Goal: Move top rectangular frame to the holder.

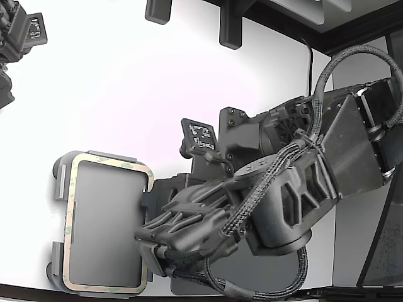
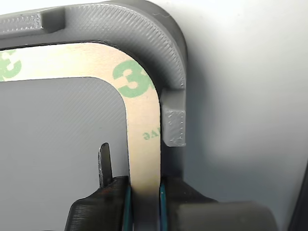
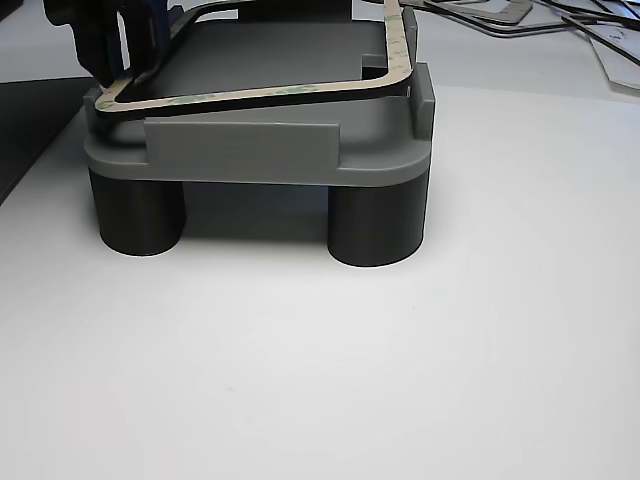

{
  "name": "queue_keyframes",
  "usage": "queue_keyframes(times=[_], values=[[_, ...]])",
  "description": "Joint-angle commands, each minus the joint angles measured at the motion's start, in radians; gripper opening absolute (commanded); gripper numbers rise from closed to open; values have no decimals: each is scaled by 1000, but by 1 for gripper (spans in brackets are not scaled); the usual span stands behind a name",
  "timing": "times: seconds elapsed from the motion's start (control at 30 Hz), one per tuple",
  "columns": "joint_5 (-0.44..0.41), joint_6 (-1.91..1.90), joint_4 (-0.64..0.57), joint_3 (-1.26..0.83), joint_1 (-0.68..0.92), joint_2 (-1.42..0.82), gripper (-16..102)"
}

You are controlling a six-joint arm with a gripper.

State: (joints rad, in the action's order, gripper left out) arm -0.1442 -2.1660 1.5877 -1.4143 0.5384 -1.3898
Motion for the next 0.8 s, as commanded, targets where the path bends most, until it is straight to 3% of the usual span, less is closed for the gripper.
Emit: queue_keyframes(times=[0.0,0.03,0.07,0.27,0.43,0.5,0.6,0.77], values=[[-15,14,-2,18,-15,-32,71],[-17,23,-3,18,-14,-32,97],[-18,26,-3,20,-14,-32,100],[-91,106,9,72,-8,-35,100],[-268,400,20,101,5,-130,100],[-377,589,15,67,5,-206,100],[-480,890,-57,-34,-9,-365,100],[-469,1338,-230,-262,-78,-657,100]])
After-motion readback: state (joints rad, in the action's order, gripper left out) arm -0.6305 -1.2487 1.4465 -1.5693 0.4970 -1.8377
